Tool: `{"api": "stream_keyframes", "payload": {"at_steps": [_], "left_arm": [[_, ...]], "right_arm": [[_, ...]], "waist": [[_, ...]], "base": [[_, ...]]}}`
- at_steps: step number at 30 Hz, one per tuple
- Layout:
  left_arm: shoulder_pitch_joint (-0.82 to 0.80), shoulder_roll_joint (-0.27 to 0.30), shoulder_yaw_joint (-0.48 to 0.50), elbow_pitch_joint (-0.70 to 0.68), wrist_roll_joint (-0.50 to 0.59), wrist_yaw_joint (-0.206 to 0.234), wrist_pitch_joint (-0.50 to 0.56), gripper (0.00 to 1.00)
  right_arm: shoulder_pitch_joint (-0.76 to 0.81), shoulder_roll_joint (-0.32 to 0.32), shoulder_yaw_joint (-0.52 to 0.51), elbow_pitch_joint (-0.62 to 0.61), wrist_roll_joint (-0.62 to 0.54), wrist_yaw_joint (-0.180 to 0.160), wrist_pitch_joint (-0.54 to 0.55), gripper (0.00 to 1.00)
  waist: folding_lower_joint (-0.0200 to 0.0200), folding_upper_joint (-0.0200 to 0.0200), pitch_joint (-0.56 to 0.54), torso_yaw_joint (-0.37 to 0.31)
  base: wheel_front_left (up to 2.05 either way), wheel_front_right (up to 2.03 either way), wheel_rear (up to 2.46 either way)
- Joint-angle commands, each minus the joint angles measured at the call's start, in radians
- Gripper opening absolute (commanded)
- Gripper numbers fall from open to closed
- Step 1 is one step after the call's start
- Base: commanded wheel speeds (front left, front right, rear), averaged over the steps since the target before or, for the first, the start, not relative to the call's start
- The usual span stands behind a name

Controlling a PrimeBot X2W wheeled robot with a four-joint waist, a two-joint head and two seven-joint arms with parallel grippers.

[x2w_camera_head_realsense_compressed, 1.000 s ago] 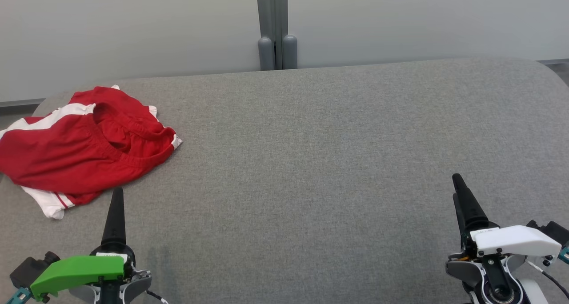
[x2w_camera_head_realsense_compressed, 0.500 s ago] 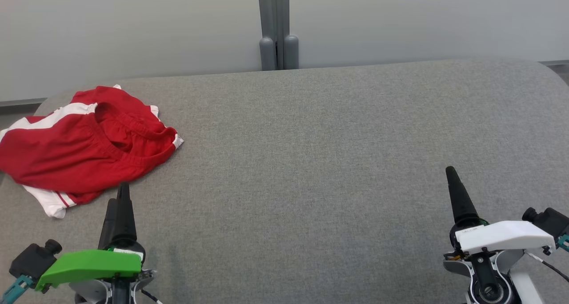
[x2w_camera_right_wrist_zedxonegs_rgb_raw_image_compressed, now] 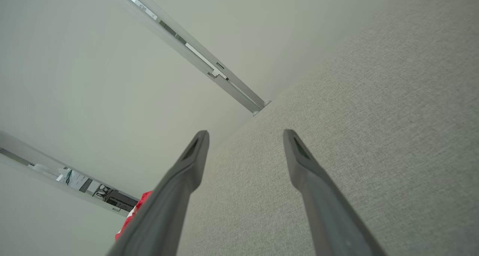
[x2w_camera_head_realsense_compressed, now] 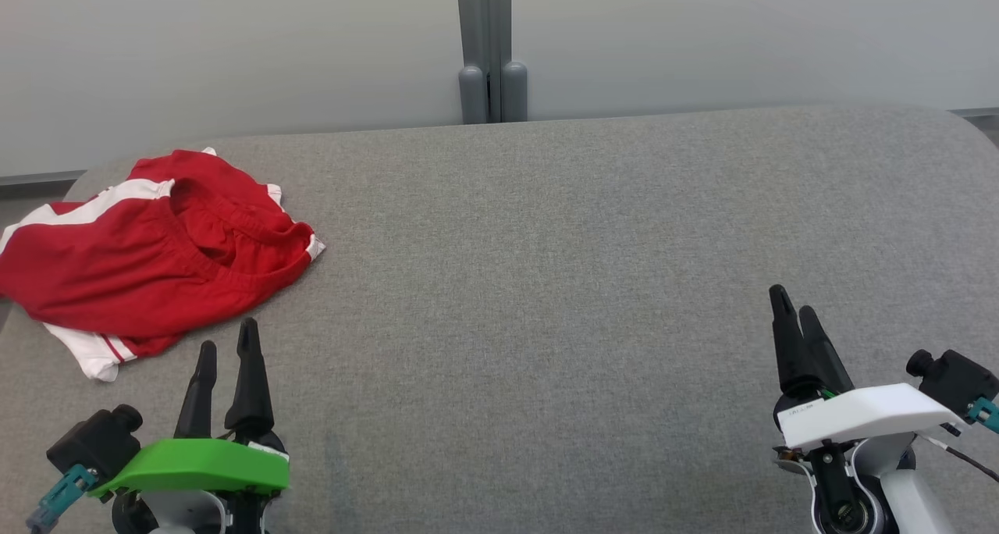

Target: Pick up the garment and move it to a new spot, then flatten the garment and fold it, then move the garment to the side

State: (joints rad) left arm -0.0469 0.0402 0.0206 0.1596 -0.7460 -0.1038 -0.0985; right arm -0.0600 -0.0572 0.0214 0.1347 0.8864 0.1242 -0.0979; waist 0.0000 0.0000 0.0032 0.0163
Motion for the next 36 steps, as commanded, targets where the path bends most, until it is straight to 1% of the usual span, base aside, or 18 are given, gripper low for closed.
{"api": "stream_keyframes", "payload": {"at_steps": [1,5,15,25,36], "left_arm": [[-0.003,0.009,-0.004,-0.016,0.040,0.005,-0.010,1.00],[0.003,0.013,-0.013,-0.020,0.112,0.006,-0.022,1.00],[0.017,0.019,-0.042,-0.023,0.246,0.009,-0.049,1.00],[0.025,0.027,-0.067,-0.009,0.354,0.018,-0.074,1.00],[0.032,0.031,-0.075,0.019,0.448,0.032,-0.100,1.00]], "right_arm": [[-0.002,-0.009,0.006,-0.018,-0.033,0.005,-0.011,1.00],[0.002,-0.013,0.016,-0.020,-0.085,0.005,-0.023,1.00],[0.018,-0.023,0.035,-0.029,-0.201,0.006,-0.050,1.00],[0.032,-0.030,0.047,-0.034,-0.304,0.007,-0.075,1.00],[0.041,-0.036,0.061,-0.036,-0.409,0.007,-0.100,1.00]], "waist": [[0.0000,0.0000,0.000,0.000],[0.0000,0.0000,-0.002,0.002],[0.0000,0.0000,-0.008,0.010],[0.0000,0.0000,-0.013,0.020],[0.0000,0.0000,-0.018,0.025]], "base": [[0.00,0.00,0.00],[0.00,0.00,0.00],[0.00,0.00,0.00],[0.00,0.00,0.00],[0.00,0.00,0.00]]}}
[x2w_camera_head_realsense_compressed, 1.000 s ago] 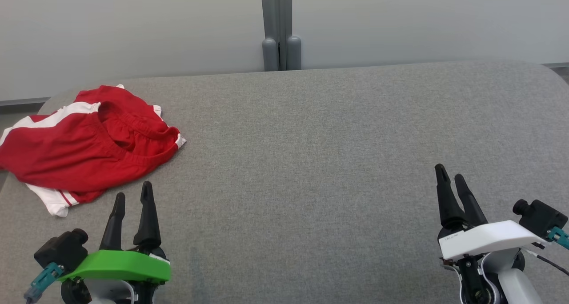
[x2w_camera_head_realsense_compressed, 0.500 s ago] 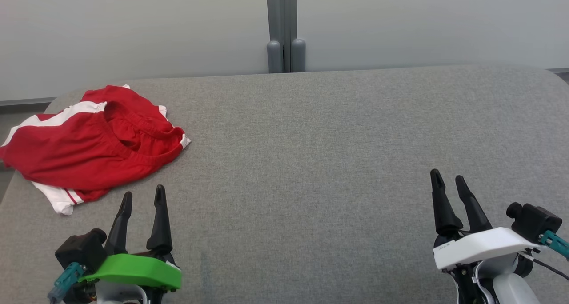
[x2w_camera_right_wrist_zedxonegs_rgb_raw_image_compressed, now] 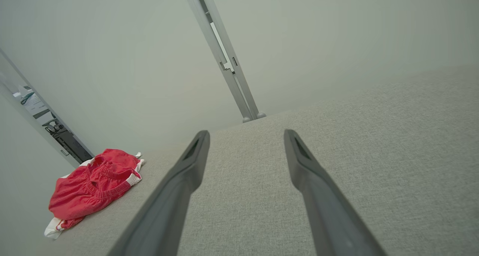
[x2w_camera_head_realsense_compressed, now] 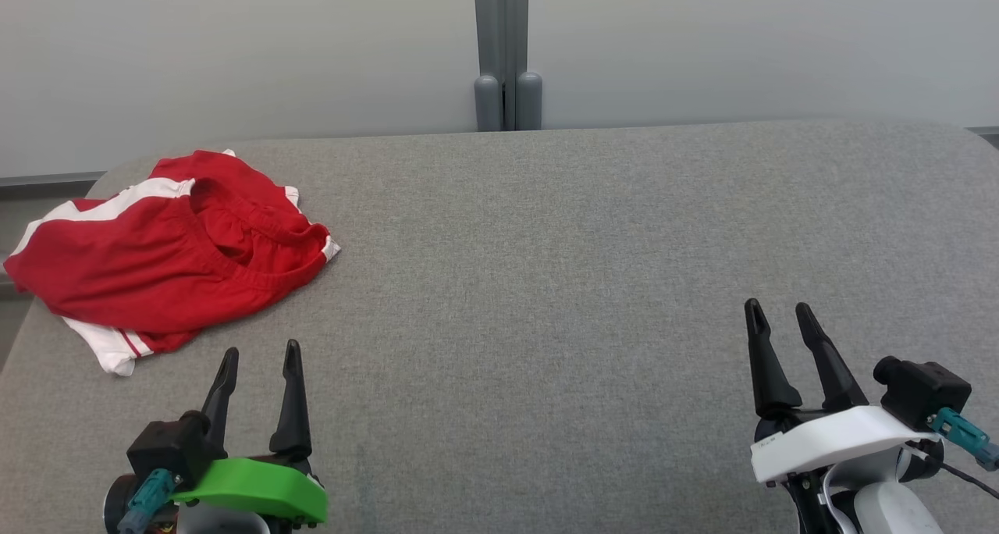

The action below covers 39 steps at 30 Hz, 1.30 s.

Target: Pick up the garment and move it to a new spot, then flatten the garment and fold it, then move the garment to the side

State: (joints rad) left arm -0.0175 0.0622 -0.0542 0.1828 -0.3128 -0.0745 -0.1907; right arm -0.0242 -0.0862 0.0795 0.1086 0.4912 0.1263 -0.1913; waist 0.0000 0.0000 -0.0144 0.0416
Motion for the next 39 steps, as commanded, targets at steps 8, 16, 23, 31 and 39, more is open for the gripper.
{"api": "stream_keyframes", "payload": {"at_steps": [8,16,23,31,39], "left_arm": [[-0.001,0.012,-0.005,0.014,0.082,0.010,-0.025,1.00],[-0.012,0.011,-0.004,0.032,0.126,0.005,-0.041,1.00],[-0.019,0.009,0.001,0.038,0.163,-0.003,-0.053,1.00],[-0.021,0.004,0.010,0.052,0.179,-0.011,-0.069,1.00],[-0.031,0.003,0.014,0.080,0.193,-0.017,-0.076,1.00]], "right_arm": [[0.011,-0.010,-0.002,-0.017,-0.088,0.005,-0.025,1.00],[0.014,-0.015,-0.002,-0.018,-0.151,0.006,-0.041,1.00],[0.018,-0.018,-0.003,-0.017,-0.196,0.006,-0.053,1.00],[0.022,-0.021,0.002,-0.012,-0.244,0.005,-0.067,1.00],[0.026,-0.019,0.000,0.001,-0.259,0.006,-0.075,1.00]], "waist": [[0.0000,0.0000,0.004,0.001],[0.0000,0.0000,0.007,-0.001],[0.0000,0.0000,0.006,-0.002],[0.0000,0.0000,0.001,0.003],[0.0000,0.0000,-0.004,0.007]], "base": [[0.00,0.00,0.00],[0.00,0.00,0.00],[0.00,0.00,0.00],[0.00,0.00,0.00],[0.00,0.00,0.00]]}}
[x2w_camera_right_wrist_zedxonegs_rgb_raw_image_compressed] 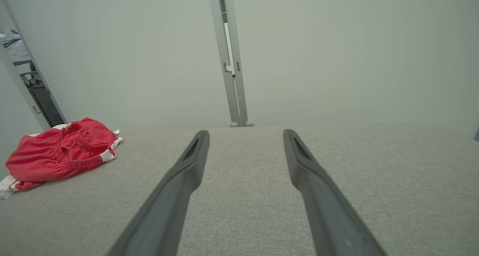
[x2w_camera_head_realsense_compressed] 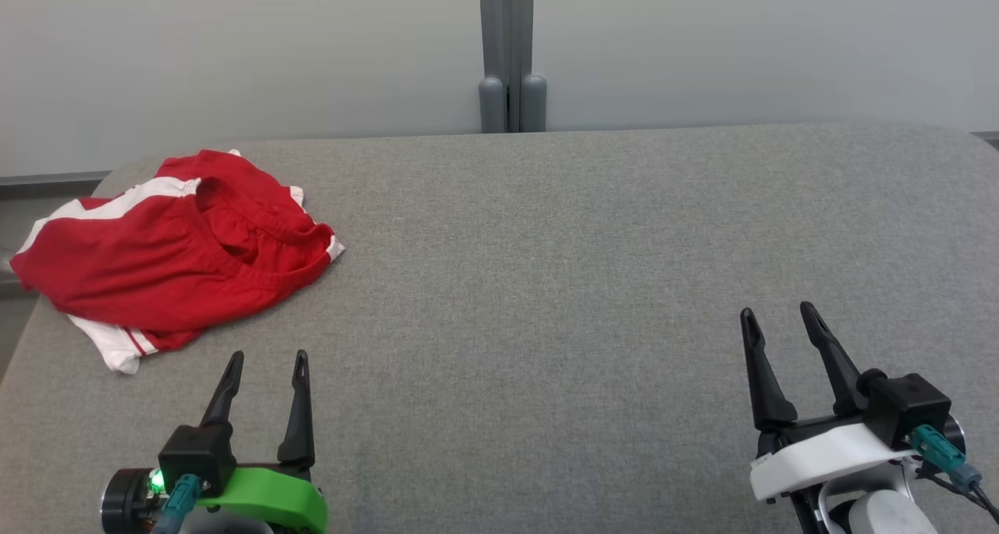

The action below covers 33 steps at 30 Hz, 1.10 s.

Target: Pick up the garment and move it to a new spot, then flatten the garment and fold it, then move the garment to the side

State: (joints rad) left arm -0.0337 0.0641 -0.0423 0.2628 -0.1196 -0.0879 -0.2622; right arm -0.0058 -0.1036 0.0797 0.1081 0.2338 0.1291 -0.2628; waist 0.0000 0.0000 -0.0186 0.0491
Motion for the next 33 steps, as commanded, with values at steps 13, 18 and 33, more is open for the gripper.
{"api": "stream_keyframes", "payload": {"at_steps": [13,18,33], "left_arm": [[-0.017,0.000,0.015,0.026,-0.042,-0.005,-0.004,1.00],[-0.019,0.001,0.014,0.030,-0.045,-0.001,-0.004,1.00],[-0.023,0.012,0.006,0.041,-0.056,0.007,-0.004,1.00]], "right_arm": [[0.002,-0.005,-0.004,0.029,0.026,0.003,-0.003,1.00],[0.001,-0.003,-0.004,0.033,0.030,0.003,-0.003,1.00],[0.003,0.001,-0.001,0.041,0.035,0.003,-0.003,1.00]], "waist": [[0.0000,0.0000,-0.003,-0.005],[0.0000,0.0000,-0.003,-0.004],[0.0000,0.0000,-0.005,0.003]], "base": [[0.00,0.00,0.00],[0.00,0.00,0.00],[0.00,0.00,0.00]]}}
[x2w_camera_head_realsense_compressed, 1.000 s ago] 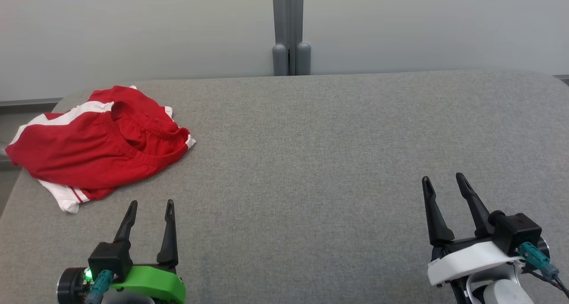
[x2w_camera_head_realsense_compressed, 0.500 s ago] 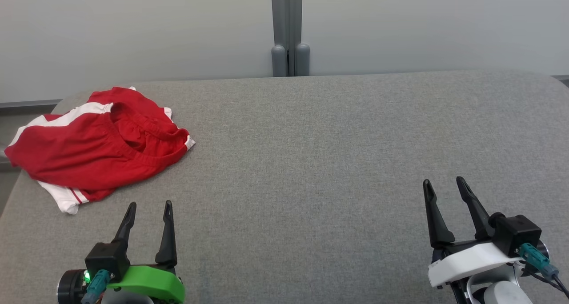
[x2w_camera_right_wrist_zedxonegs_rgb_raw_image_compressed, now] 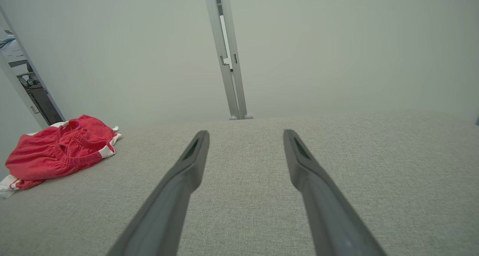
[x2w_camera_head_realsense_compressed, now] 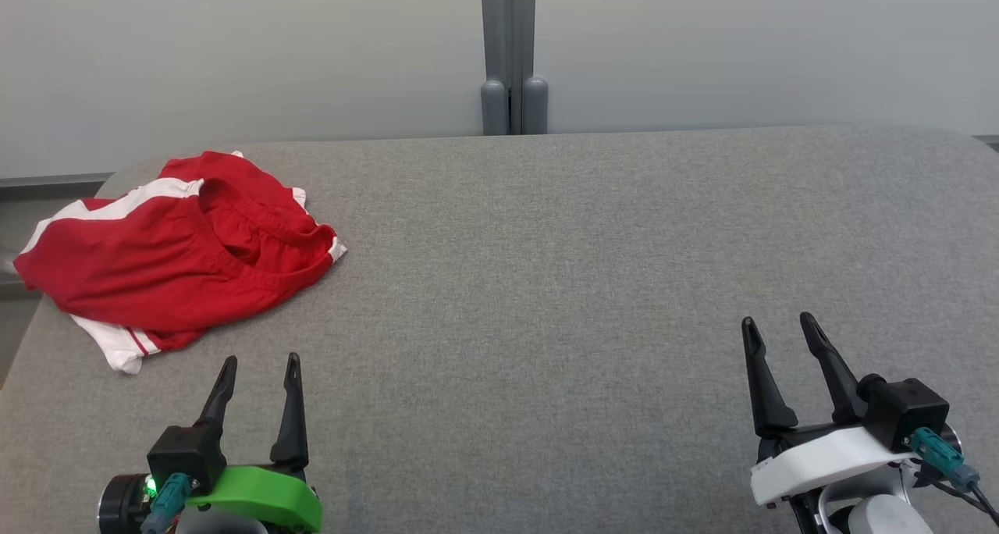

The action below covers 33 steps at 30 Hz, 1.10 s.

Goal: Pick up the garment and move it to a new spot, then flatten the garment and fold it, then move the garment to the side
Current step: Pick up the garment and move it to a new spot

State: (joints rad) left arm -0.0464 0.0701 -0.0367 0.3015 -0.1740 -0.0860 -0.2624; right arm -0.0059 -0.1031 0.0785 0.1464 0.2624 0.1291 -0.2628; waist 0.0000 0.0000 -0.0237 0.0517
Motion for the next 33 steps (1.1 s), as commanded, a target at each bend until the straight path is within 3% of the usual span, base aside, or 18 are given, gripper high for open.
{"api": "stream_keyframes", "payload": {"at_steps": [1,13,33], "left_arm": [[-0.010,0.008,0.000,0.002,-0.002,0.005,-0.004,1.00],[-0.007,0.026,0.010,0.002,-0.009,0.020,-0.004,1.00],[0.015,0.060,0.018,0.009,-0.020,0.043,-0.004,1.00]], "right_arm": [[0.004,0.000,0.000,0.003,0.007,0.003,-0.003,1.00],[0.009,0.007,0.019,0.010,0.013,0.003,-0.003,1.00],[0.018,0.017,0.027,0.023,0.022,0.003,-0.003,1.00]], "waist": [[0.0000,0.0000,0.000,0.002],[0.0000,0.0000,0.002,0.063],[0.0000,0.0000,0.002,0.275]], "base": [[0.00,0.00,0.00],[0.00,0.00,0.00],[0.00,0.00,0.00]]}}
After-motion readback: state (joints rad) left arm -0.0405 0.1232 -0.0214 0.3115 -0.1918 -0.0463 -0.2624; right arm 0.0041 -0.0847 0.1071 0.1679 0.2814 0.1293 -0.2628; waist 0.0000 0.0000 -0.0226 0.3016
